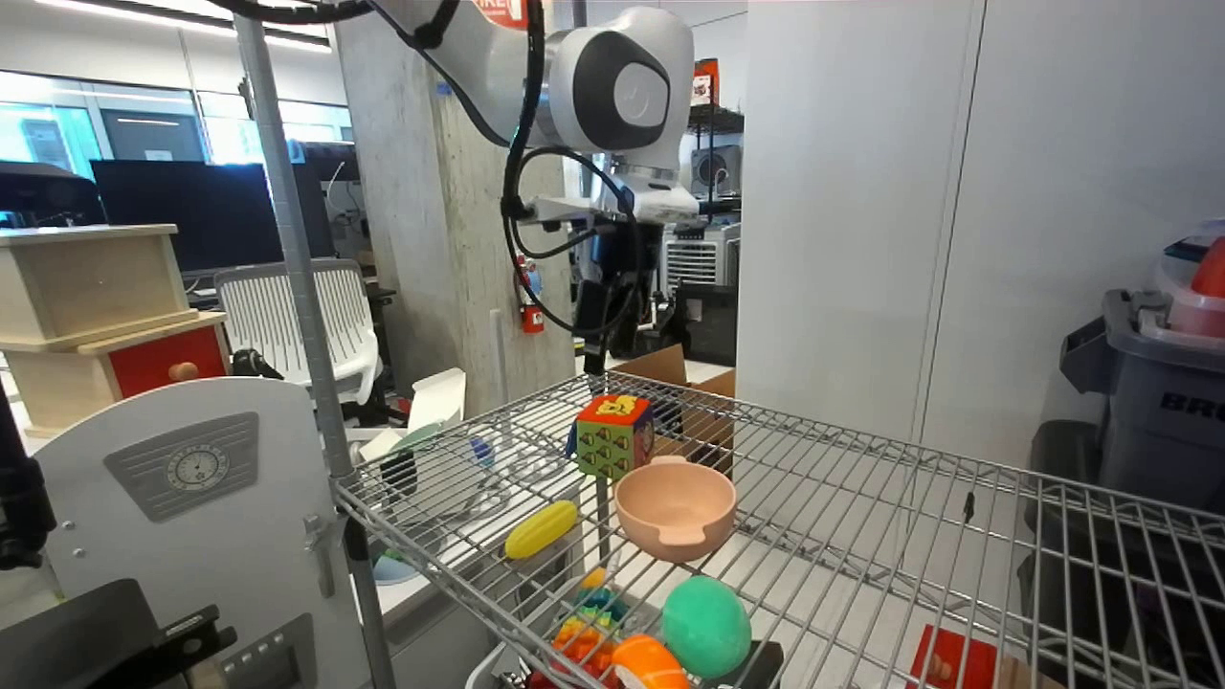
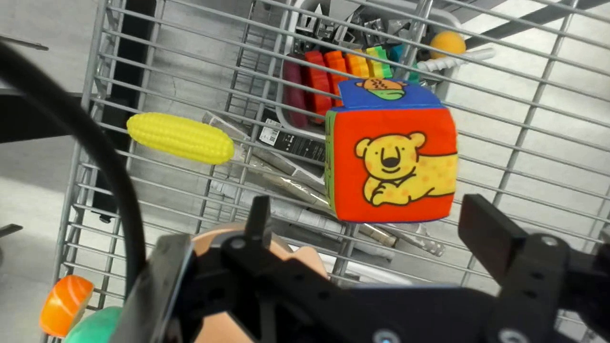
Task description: Put the cube-shaped object into the pot
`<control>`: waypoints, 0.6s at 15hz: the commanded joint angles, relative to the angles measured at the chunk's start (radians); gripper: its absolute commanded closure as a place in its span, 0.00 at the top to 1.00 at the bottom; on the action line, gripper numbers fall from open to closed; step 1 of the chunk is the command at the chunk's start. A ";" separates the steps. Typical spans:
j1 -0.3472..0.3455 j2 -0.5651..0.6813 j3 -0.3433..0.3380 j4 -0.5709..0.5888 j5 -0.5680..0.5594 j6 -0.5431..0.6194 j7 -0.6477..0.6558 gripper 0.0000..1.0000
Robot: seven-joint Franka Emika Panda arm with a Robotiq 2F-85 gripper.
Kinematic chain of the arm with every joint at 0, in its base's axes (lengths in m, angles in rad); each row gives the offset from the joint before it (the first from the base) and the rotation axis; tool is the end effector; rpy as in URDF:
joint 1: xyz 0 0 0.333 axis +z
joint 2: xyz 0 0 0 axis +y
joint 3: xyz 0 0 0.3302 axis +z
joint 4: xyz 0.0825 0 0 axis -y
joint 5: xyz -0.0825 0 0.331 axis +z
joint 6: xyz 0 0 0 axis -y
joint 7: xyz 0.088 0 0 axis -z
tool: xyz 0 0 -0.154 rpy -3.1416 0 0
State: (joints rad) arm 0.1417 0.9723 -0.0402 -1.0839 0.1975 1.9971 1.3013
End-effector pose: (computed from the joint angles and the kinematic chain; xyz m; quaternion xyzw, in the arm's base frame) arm 0.7232 0.1030 0.2119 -0.8026 0.5915 0.0685 0.0360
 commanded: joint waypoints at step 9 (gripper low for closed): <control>0.001 0.383 -0.036 0.560 -0.044 -0.249 0.188 1.00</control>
State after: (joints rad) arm 0.1380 1.2501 -0.0616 -0.6994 0.1700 1.7866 1.4435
